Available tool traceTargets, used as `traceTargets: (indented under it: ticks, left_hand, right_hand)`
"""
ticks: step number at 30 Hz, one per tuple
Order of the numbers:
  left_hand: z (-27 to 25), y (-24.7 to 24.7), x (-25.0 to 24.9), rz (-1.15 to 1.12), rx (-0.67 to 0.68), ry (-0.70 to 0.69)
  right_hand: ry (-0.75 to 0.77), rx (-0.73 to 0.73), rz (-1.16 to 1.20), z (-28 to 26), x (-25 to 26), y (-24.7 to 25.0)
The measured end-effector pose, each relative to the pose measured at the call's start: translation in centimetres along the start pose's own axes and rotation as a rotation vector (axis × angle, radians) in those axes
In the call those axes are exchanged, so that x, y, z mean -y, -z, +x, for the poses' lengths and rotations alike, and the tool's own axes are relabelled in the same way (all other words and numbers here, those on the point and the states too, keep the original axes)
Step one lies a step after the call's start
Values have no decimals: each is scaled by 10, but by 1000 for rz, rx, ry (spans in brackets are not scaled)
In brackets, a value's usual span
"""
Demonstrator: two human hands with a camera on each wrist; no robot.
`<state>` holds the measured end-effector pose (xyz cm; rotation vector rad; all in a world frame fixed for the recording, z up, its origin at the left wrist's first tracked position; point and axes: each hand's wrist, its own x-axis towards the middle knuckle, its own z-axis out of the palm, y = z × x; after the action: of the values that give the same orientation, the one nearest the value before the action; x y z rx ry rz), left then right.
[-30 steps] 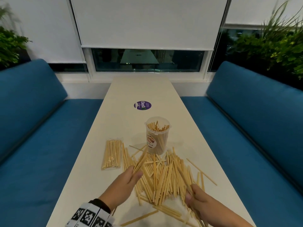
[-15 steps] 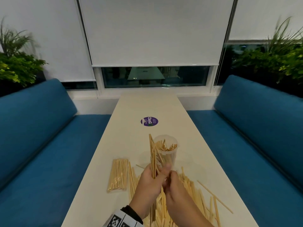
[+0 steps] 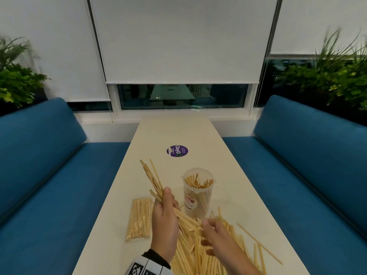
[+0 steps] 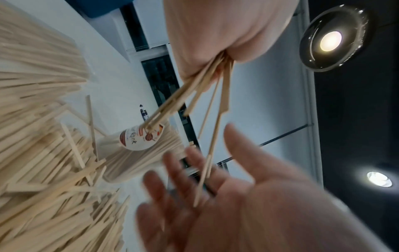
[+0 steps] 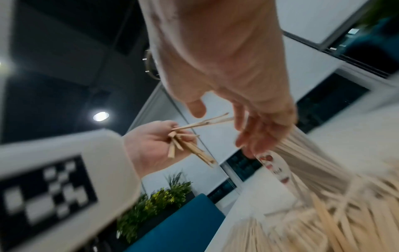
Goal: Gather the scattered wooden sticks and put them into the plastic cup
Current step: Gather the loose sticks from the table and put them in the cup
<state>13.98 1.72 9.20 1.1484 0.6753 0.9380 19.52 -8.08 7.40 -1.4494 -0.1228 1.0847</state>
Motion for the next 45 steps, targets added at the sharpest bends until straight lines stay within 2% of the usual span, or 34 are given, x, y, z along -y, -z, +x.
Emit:
traceTargets:
  ticks: [2,3,5,8,10,12,14,17,22,24,27,29,31,34,36,42,45]
  left_hand:
    - [-1,-2,0,32,27,-115]
    - [-2,-4,1,50,45,-163]
    - [-6,-8,2,78,49,-231]
    - [-8,-15,3,66,40,-264]
    - [-7,-17,2,67,29,-282]
    - [-7,-18,2,86,16,-308]
    - [-7,-18,4,107,0,-309]
    - [-8,-15,6,127,10,-282]
    - [-8,-11,20,102,54,-277]
    - [-11,-11,23,122,75,-270]
    - [-16,-11,25,168,131,-247]
    - [-16,-9,30,151,171,-191]
    - [-14,-7,37,86,280,-129]
    - [-19,-4,43,285,563,-85]
    - [-24,-3,38,384,650,-46]
    - [-22,2,22,379,723,191]
    - [-19,8,24,73,632,426]
  right_hand:
    - [-44,-36,66,11,5,18]
    - [-67,36,130,5,7,13]
    - [-65,57,236,2,10,7]
    - [-24,111,268,6,12,9]
    - [-59,130,254,4,12,4]
    - [-107,210,242,0,14,2]
    - [-115,293,253,-3,17,0]
    - [-131,340,253,-6,19,1]
    - [-130,314,359,-2,16,4]
    - [-119,385,376,-4,18,5]
    - [-74,453,249,-8,22,5]
    - [34,369,-22,-9,22,5]
    - [238,244,-262,-7,23,8]
    - [505,97,-504,-5,29,12]
    - [605,10,-586,-5,36,11]
    - [722,-103,-647,2,44,14]
    - [855,-141,-565,0,52,13]
